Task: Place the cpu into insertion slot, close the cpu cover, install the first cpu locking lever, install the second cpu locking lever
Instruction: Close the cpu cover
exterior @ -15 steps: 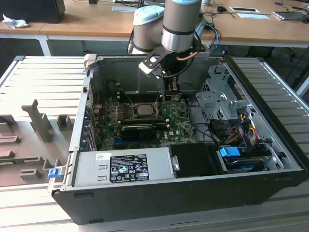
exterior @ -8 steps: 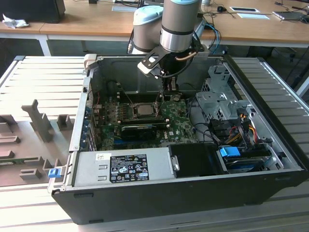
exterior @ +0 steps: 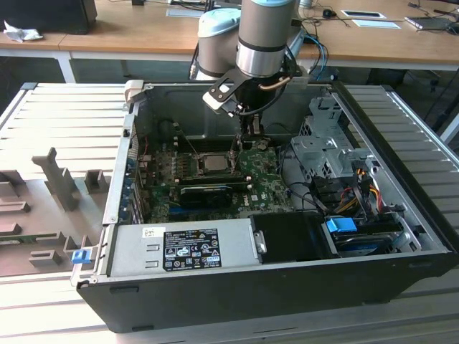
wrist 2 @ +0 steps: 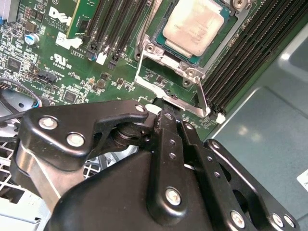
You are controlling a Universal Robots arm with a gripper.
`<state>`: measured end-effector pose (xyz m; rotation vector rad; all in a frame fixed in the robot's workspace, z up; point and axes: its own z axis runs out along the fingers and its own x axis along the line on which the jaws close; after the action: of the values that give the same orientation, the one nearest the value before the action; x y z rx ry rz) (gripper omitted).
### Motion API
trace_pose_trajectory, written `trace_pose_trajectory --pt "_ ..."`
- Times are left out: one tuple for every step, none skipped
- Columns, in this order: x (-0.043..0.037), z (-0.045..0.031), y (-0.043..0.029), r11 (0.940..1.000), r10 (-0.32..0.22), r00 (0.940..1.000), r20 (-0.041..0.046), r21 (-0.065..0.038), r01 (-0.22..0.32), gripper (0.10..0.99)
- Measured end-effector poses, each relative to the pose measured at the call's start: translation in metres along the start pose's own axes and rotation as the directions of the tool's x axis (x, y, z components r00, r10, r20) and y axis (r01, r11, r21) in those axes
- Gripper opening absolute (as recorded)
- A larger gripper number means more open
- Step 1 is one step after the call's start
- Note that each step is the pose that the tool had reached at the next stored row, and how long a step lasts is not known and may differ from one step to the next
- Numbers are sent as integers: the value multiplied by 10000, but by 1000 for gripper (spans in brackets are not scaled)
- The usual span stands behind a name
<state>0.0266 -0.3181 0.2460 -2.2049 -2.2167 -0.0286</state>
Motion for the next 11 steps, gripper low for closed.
trace_pose_trajectory --pt "0 0 -2 10000 0 10000 0 0 0 106" --pt "0 0 -3 10000 -1 10000 0 0 1 106" --pt "0 0 -4 10000 -1 10000 0 0 1 106" --pt "0 0 -5 10000 -1 10000 1 0 1 106" --pt "0 0 -7 10000 -1 10000 0 0 1 106" --pt "0 0 -12 10000 2 10000 0 0 -2 106" --pt "0 0 -22 10000 0 10000 0 0 0 106" --pt "0 0 -32 10000 0 10000 0 0 0 106" --pt "0 0 -36 10000 0 10000 0 0 0 106" --pt "0 0 -42 10000 0 10000 0 0 0 106" --pt "0 0 -49 10000 0 10000 0 0 0 106"
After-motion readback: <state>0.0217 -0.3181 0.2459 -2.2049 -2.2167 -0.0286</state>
